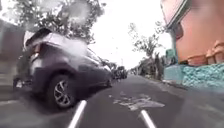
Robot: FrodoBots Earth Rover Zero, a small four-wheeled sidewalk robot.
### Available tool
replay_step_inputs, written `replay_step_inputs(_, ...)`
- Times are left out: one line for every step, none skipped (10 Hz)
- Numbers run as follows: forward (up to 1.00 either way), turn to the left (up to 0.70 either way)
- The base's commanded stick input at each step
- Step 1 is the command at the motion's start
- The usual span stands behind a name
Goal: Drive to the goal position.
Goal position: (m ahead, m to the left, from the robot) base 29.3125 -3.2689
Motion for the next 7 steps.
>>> replay_step_inputs(1.00, -0.40)
replay_step_inputs(1.00, -0.40)
replay_step_inputs(1.00, -0.40)
replay_step_inputs(1.00, -0.30)
replay_step_inputs(1.00, 0.00)
replay_step_inputs(1.00, 0.00)
replay_step_inputs(1.00, 0.00)
